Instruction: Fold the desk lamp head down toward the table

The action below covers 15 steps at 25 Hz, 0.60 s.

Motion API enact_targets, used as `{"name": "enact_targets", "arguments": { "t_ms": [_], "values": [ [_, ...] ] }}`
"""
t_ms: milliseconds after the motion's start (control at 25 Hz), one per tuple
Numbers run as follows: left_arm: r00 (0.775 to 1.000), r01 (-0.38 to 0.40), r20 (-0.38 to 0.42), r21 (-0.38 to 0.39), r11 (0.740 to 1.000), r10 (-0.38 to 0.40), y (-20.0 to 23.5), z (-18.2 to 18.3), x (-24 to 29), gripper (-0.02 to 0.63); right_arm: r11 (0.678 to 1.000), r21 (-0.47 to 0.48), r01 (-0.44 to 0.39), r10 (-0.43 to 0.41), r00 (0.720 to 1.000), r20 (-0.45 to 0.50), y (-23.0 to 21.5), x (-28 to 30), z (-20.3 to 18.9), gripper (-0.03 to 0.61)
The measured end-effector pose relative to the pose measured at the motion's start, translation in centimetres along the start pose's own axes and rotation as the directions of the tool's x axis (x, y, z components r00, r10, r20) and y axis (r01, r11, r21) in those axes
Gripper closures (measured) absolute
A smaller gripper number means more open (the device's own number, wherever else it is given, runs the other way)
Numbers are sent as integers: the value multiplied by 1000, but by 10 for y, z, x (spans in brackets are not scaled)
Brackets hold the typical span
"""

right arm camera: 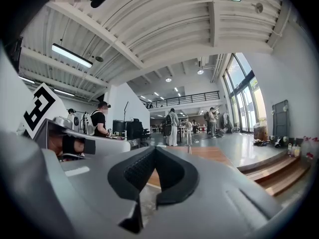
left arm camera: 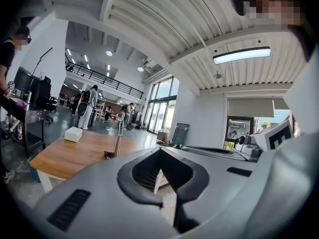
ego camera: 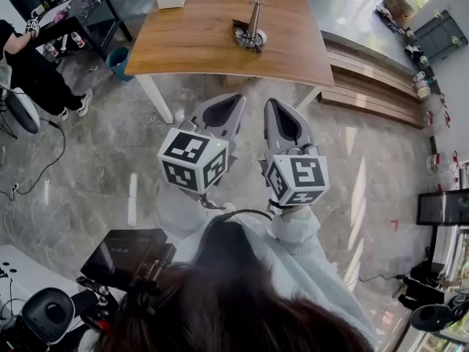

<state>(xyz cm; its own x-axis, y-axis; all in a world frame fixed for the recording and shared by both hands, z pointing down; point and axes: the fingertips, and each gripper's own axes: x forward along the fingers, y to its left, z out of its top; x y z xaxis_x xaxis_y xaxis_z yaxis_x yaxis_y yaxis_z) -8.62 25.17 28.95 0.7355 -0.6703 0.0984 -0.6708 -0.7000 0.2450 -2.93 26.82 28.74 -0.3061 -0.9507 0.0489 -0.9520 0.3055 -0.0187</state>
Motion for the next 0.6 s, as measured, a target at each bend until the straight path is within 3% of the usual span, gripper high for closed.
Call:
{"name": "enact_targets", "arguments": {
  "t_ms": [320, 600],
  "values": [
    [999, -33, -22, -19, 999, 32, 2, -11, 30, 612, 1000, 12, -13, 13, 1000, -15, -31, 8, -11, 577],
    [998, -35, -44, -29, 999, 34, 42, -12, 87, 612, 1000, 26, -13, 14, 999, -44, -70, 63, -28, 577]
  ]
}}
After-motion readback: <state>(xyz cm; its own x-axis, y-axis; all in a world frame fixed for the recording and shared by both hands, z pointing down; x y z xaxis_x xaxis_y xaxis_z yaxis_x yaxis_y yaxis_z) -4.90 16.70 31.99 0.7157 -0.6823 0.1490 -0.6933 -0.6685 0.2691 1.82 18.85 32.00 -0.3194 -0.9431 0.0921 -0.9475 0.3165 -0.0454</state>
